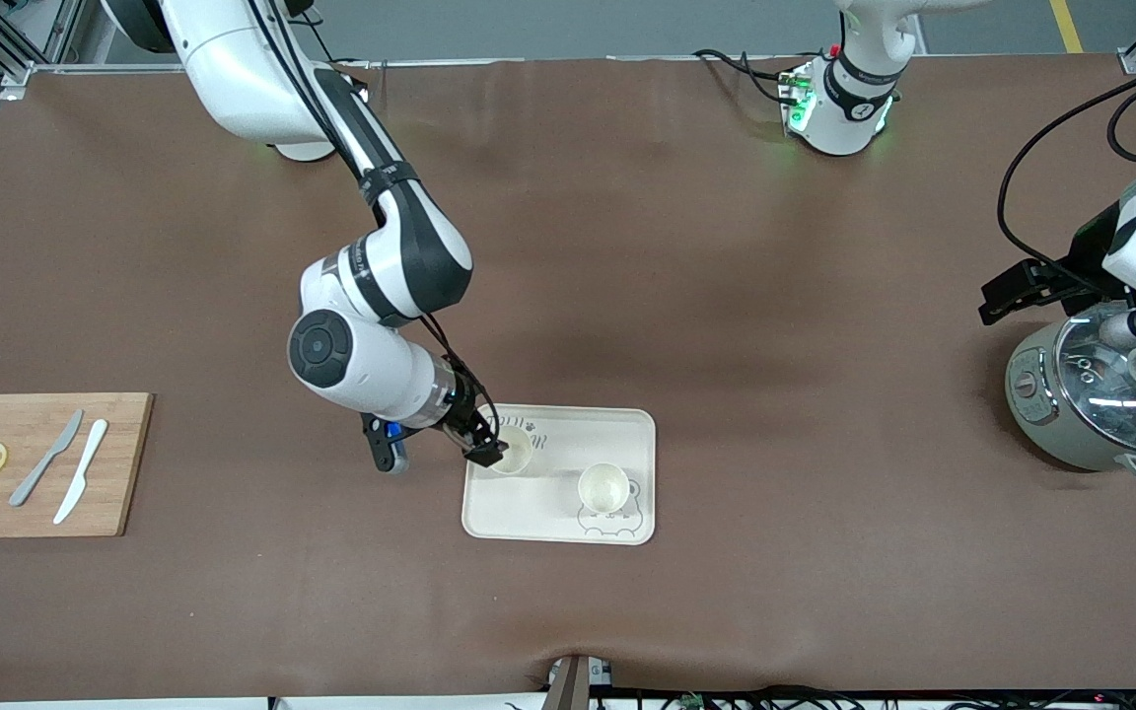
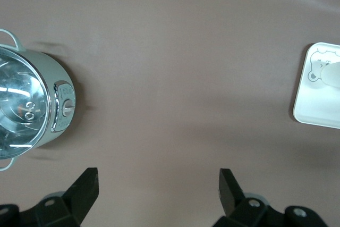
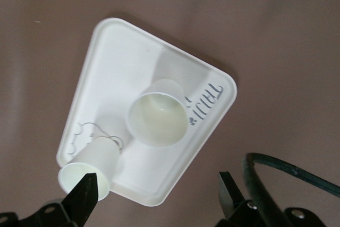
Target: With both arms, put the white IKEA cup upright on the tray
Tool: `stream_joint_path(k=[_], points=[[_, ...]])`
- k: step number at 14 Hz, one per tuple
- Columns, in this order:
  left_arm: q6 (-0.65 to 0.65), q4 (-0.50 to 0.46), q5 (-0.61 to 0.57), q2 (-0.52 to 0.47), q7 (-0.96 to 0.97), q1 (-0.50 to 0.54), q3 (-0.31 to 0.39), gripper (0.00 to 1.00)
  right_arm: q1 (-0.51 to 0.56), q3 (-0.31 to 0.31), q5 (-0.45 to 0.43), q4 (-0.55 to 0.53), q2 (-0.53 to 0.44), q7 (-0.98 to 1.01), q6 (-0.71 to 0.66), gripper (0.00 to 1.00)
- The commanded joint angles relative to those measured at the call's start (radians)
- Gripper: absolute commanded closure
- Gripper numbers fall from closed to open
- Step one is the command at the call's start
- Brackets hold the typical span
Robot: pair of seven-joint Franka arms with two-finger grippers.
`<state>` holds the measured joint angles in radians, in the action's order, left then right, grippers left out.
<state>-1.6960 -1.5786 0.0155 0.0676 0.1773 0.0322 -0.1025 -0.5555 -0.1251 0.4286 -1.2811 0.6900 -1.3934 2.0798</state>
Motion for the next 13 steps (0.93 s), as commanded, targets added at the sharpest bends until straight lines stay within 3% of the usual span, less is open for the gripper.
stream_joint_path(k=[1,3,6,9,13], points=[[0.009,0.057,-0.051,0.024,-0.010,0.006,-0.013,0.00,0.034,0.006,-0.024,0.045,-0.003,0.065,-0.026,0.00],[0.009,0.083,-0.052,0.053,-0.025,0.011,-0.013,0.00,0.061,-0.008,-0.066,0.045,-0.041,0.071,-0.078,0.00],[-0.010,0.095,-0.043,0.067,-0.052,0.012,-0.013,0.00,0.069,-0.013,-0.229,0.042,-0.087,0.077,-0.092,0.00],[-0.045,0.097,-0.037,0.084,-0.052,0.012,-0.013,0.00,0.106,-0.011,-0.240,0.039,-0.127,0.131,-0.101,0.00],[-0.062,0.097,-0.040,0.092,-0.052,0.009,-0.013,0.00,0.155,-0.011,-0.238,0.032,-0.178,0.285,-0.240,0.00]])
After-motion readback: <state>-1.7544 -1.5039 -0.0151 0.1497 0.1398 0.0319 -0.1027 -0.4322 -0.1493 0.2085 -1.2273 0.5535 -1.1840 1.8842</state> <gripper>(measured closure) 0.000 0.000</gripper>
